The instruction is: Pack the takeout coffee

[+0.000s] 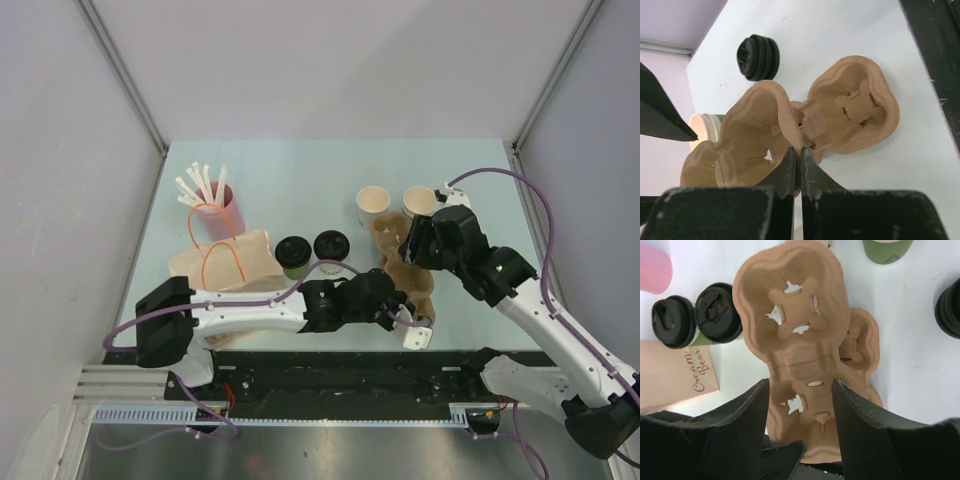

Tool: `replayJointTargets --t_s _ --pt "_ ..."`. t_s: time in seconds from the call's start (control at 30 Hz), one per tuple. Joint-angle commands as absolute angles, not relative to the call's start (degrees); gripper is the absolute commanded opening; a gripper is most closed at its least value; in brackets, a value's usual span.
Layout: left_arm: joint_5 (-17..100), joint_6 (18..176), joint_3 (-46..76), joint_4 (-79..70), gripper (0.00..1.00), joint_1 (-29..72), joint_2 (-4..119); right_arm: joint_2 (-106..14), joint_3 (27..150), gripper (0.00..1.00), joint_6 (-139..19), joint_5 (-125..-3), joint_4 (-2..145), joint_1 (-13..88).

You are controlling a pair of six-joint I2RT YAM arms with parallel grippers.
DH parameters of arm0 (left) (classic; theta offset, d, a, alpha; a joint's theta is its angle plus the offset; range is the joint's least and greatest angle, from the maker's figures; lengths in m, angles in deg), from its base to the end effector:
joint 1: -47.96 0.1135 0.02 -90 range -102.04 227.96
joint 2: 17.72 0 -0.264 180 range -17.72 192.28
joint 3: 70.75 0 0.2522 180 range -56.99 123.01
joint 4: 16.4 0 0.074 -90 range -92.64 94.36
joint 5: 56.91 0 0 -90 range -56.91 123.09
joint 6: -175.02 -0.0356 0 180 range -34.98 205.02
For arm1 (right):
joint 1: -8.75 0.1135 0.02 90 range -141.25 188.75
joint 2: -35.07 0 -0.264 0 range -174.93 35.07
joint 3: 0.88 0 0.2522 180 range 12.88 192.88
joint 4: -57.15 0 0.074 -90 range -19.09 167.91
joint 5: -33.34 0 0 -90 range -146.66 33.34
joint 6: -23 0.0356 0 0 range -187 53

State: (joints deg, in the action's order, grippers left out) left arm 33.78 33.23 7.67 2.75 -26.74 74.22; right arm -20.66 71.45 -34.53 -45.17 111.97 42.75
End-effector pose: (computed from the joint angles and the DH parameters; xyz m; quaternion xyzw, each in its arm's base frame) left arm 0.0963 -0.3535 0.2592 0.7848 0.3924 -0.1004 0.4691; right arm 0.1686 0.1052 0.3364 0.0318 0.8956 0.1628 0.4127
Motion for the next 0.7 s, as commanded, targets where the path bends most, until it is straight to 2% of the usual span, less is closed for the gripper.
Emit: replayJointTargets --t_s 0.0,0.03,0.17,0.2,0.23,0.27,0.4,0.53,0.67 --pt "25.5 28.3 7.3 2.6 0.0 -27.9 69.2 -17.3 75.5 0.58 -44.5 -47.7 112.2 44.4" --pt "25.3 27.8 7.8 3.8 0.0 -27.9 69.0 -15.1 75.9 0.59 -47.8 -50.0 109.7 44.4" --pt "31.6 31.2 13.3 16.3 0.0 -26.0 68.9 -9.3 76.4 0.75 -60.3 -53.6 104.9 44.1" --pt "32.6 31.6 14.9 17.7 0.01 -25.8 68.8 -8.9 76.9 0.77 -65.6 -55.4 104.3 43.6" --pt "36.0 32.1 15.8 19.1 0.0 -25.7 68.7 -8.8 77.2 0.8 -69.1 -58.7 104.0 42.5" --pt "37.3 32.4 16.7 21.7 0.0 -25.7 68.8 -9.1 78.1 0.85 -72.2 -67.6 104.4 41.7" --pt "42.2 33.0 22.2 28.2 0.01 -25.6 68.6 -15.1 83.4 0.86 -81.2 -80.4 113.3 35.5" --pt "47.0 31.2 23.7 34.3 0.01 -25.1 68.1 -19.7 89.3 0.85 -86.9 -100.5 120.1 28.4" --pt "50.1 28.9 23.3 38.4 0.0 -25.1 66.6 -20.2 90.2 0.86 -89.8 -96.5 124.6 27.4"
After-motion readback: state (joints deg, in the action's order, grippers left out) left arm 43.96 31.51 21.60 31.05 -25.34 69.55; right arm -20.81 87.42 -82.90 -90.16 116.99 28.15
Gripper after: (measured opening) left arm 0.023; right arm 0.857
